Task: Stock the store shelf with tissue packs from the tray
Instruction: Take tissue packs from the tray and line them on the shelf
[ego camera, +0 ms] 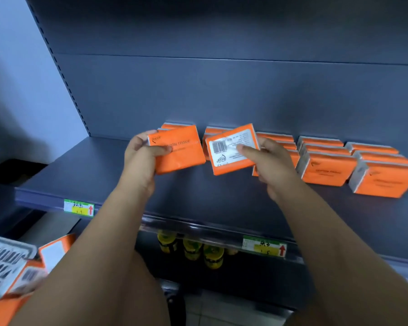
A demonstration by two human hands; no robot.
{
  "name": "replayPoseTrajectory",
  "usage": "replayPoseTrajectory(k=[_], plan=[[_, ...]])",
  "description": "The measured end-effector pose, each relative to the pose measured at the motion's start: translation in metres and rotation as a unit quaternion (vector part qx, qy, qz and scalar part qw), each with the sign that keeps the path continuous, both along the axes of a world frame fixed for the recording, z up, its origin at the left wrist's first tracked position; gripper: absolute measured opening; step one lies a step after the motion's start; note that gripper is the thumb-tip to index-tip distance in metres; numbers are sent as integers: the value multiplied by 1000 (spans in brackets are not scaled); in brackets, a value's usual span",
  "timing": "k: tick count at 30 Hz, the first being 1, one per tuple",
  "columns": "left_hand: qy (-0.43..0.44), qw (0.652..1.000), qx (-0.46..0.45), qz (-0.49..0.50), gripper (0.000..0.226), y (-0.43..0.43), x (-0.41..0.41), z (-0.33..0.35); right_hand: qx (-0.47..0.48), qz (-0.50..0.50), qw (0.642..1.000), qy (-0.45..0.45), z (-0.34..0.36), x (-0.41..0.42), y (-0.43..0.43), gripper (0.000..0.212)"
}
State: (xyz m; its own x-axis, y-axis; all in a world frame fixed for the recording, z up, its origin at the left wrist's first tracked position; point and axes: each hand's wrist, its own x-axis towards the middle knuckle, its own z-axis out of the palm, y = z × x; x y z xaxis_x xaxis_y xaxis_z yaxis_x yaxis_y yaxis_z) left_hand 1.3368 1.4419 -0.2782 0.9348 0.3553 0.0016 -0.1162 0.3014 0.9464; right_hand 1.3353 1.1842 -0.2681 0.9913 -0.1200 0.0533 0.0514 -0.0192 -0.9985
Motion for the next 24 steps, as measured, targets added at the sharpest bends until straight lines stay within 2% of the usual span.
replayPoseTrajectory(k=[5,9,12,13,15,17,21,24], plan=[[8,1000,-21,9,58,23,15,-6,11,39,998,56,-2,14,0,22],[37,999,-1,30,65,37,24,-16,55,56,993,84,-5,21,2,36],[53,997,43,26,58,38,26,-21,115,42,987,106,-8,27,6,19],[58,996,61,20,57,37,26,-22,113,33,988,104,-10,28,8,14],[63,994,88,6,56,36,26,-24,42,14,996,72,-15,32,10,14],[56,993,102,0,54,39,31,-29,-22,21,999,21,-18,33,12,5],[50,992,117,5,52,42,39,-35,-65,53,996,-10,-21,34,15,51],[47,989,140,-11,51,41,41,-38,-75,71,995,-10,-21,34,15,62]])
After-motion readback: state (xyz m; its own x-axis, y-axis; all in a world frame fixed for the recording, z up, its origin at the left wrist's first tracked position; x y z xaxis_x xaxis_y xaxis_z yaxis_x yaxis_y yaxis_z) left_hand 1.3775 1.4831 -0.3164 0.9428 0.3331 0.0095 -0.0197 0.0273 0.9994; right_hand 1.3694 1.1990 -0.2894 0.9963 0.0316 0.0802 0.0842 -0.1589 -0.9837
